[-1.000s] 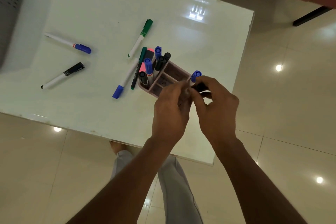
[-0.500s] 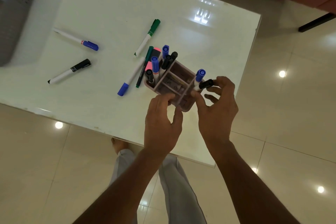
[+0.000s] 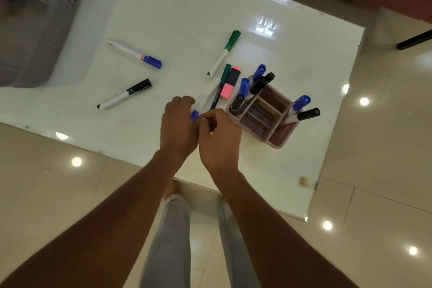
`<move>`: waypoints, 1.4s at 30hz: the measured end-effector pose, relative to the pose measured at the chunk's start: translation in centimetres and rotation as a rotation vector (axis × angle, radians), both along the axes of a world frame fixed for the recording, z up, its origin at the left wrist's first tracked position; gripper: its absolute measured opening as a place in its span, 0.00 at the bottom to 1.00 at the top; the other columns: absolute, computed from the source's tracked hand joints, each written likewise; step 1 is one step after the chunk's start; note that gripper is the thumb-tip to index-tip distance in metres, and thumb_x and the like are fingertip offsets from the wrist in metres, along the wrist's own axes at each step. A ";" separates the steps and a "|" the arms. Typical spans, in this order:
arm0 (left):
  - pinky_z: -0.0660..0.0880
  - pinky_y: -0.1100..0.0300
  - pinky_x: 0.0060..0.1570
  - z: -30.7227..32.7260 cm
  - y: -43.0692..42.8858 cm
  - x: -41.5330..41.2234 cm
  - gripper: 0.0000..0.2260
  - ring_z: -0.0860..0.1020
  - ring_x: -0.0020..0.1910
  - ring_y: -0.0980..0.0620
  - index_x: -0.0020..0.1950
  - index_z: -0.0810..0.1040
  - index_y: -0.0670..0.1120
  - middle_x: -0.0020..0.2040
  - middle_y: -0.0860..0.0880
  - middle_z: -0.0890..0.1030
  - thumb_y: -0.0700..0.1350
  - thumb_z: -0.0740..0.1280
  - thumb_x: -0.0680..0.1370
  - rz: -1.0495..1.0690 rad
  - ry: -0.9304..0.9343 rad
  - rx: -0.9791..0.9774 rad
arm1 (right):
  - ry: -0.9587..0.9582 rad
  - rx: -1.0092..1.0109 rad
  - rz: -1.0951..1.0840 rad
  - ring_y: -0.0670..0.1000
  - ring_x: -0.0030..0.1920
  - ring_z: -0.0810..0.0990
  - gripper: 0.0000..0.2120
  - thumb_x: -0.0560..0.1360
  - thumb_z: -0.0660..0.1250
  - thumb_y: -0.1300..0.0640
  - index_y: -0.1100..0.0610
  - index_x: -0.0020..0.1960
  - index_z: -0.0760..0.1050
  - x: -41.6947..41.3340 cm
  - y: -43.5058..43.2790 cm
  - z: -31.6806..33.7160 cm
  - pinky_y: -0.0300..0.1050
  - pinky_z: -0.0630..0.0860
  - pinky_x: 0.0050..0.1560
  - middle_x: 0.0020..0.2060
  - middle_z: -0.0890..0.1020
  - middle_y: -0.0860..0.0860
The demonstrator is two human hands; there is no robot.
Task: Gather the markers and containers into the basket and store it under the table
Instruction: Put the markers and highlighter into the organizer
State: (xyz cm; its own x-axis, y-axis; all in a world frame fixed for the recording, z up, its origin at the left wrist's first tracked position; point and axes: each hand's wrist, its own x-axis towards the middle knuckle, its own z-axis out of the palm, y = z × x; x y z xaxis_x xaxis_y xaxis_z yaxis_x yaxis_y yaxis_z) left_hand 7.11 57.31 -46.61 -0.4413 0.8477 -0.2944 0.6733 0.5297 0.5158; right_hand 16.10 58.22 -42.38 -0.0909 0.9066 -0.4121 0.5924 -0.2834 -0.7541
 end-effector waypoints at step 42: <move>0.78 0.67 0.43 8.8 5.7 -1.8 0.07 0.81 0.43 0.56 0.51 0.77 0.42 0.44 0.49 0.82 0.42 0.71 0.75 0.207 -0.466 0.361 | -0.035 0.604 -0.506 0.47 0.42 0.83 0.06 0.77 0.68 0.58 0.56 0.51 0.72 9.0 0.9 8.7 0.42 0.82 0.41 0.42 0.80 0.44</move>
